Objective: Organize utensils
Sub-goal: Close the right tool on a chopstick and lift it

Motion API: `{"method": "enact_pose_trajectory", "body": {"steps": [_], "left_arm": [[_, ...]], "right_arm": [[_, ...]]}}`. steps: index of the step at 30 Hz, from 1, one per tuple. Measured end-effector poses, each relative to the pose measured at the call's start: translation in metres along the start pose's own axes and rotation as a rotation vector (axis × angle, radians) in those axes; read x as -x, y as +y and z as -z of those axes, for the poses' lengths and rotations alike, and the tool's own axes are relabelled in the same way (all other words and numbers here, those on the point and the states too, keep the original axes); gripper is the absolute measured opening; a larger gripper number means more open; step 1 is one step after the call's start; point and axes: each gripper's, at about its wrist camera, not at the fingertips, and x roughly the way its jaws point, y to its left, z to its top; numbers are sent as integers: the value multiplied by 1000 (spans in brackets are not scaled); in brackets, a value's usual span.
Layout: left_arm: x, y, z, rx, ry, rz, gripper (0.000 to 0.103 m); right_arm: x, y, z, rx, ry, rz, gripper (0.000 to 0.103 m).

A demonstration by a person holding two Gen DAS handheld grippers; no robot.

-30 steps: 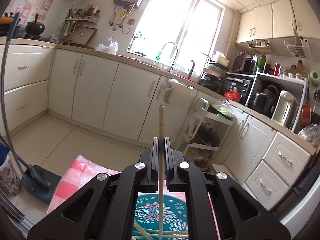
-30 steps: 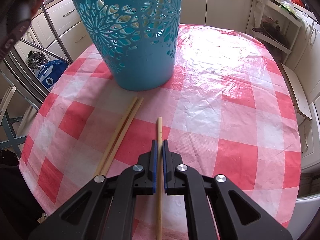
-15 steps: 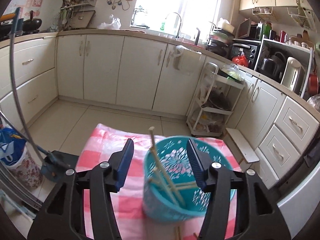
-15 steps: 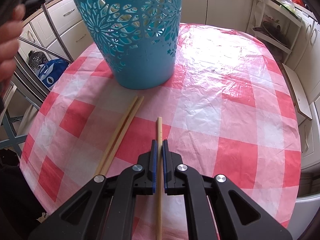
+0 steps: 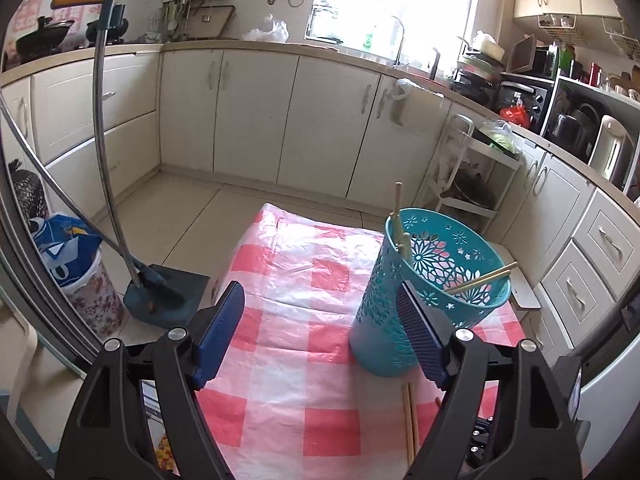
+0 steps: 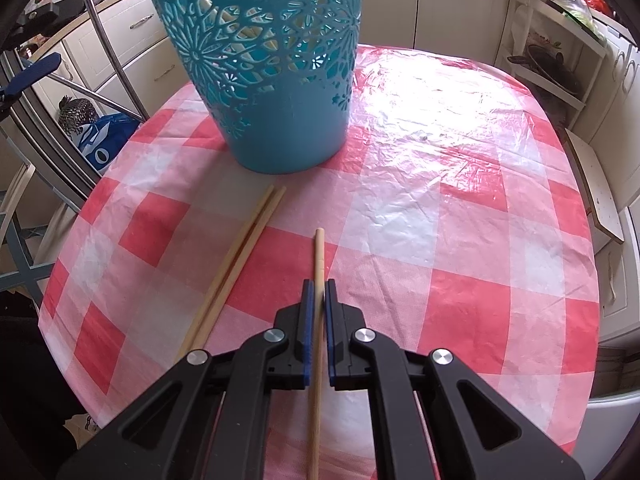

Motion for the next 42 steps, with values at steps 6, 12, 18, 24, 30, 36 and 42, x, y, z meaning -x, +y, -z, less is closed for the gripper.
{"method": "enact_pose_trajectory", "body": {"steps": [6,12,18,24,30,36,42], "left_arm": [[-6,-2,-6,-1,23,3,74],[-8,-10,-5,-37,34,7,74],[-13,-10,-3,-51,57,-1,75],[-14,-7,-4,-52,68,-6,76],[-16,-5,-3,-53,80,-9,76],[-18,-7,-2,-58,87,-9,76],[-18,-8,-1,-58,87,-9,76]], "right_arm": [[0,3,1,36,1,14,7],[-1,9,2,68,-11,44,7],[5,2,1,23,-20,10,6],[16,-15,-2,-85,-52,-108,6],[23,-20,-5,-142,-82,-197,6],[24,-17,-6,-138,-91,-209,6],[26,-17,-7,-131,-98,-218,6]]}}
